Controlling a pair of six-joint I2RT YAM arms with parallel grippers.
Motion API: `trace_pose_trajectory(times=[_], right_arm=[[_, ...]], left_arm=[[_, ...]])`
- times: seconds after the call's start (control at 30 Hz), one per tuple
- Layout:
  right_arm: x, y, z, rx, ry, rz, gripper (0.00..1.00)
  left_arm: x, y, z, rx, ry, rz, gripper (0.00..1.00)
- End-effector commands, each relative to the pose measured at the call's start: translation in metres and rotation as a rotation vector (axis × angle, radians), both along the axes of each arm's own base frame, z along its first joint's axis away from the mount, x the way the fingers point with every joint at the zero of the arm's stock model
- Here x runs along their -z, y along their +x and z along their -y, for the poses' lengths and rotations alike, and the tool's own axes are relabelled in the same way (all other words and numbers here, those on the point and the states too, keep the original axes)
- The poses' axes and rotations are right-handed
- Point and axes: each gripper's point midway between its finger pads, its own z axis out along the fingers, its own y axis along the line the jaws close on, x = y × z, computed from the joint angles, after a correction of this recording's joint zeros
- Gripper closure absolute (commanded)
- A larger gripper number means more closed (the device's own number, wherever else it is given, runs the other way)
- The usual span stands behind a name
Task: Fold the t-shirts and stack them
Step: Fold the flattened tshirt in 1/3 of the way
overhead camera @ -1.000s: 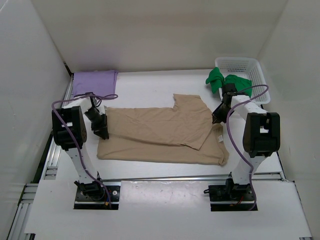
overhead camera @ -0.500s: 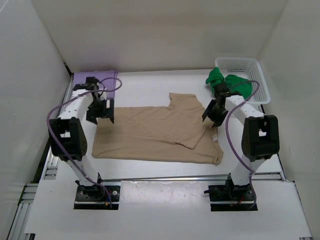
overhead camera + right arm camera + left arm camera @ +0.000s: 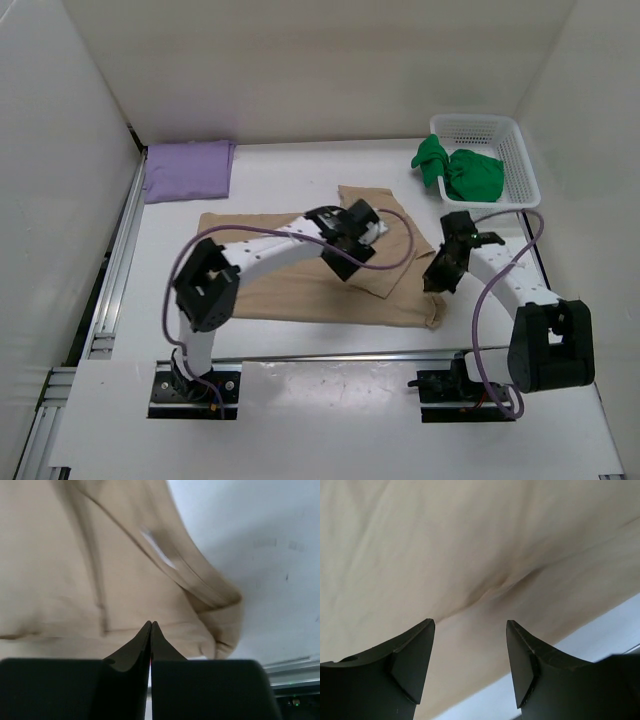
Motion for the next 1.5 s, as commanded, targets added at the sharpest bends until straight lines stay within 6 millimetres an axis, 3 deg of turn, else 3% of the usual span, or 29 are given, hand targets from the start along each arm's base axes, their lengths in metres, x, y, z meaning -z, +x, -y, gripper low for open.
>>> trace_pose_trajectory(times=[0.0,0.03,0.07,0.2,0.3,0.37,0.57,0.77,1.0,1.07,1.23,1.33,1.47], right_arm=[[0.025,-0.027,-0.013,0.025,0.090,-0.077,1.00],[0.029,-0.033,-0.013,0.042,0.092,-0.091,1.00],[0.036,-0.040,-0.009,0.053,0.091,-0.100,1.00],[0.042,-0.047,-0.001,0.081,0.064,-0.108,1.00],[0.045,-0.047,0.003,0.095,0.053,-0.107,1.00],[0.050,-0.049,0.005,0.094,0.048,-0.116,1.00],[0.061,-0.054,0.012,0.136,0.060,-0.125,1.00],[0.062,-0.052,0.011,0.131,0.079,-0.115,1.00],[0.065,-0.055,0.015,0.142,0.077,-0.122,1.00],[0.065,-0.055,0.015,0.133,0.075,-0.121,1.00],[0.064,-0.053,0.014,0.130,0.085,-0.113,1.00],[0.064,-0.053,0.014,0.130,0.085,-0.113,1.00],[0.064,-0.052,0.015,0.140,0.085,-0.113,1.00]], left_arm=[[-0.025,0.008,0.062,0.068,-0.129,0.076,0.30],[-0.012,0.002,0.075,0.095,-0.127,0.045,0.29],[-0.018,-0.005,0.093,0.131,-0.152,0.047,0.29],[-0.010,-0.019,0.130,0.197,-0.194,0.033,0.28],[0.008,-0.027,0.142,0.220,-0.166,0.023,0.28],[0.024,-0.032,0.144,0.228,-0.140,0.005,0.29],[0.032,-0.042,0.146,0.250,-0.137,-0.030,0.30],[0.038,-0.044,0.150,0.260,-0.143,-0.050,0.20],[0.059,-0.044,0.147,0.253,-0.103,-0.067,0.23],[0.059,-0.042,0.146,0.248,-0.096,-0.058,0.27],[0.055,-0.037,0.147,0.240,-0.097,-0.035,0.60],[0.047,-0.034,0.153,0.241,-0.117,-0.022,0.67],[0.044,-0.033,0.153,0.237,-0.113,-0.015,0.90]])
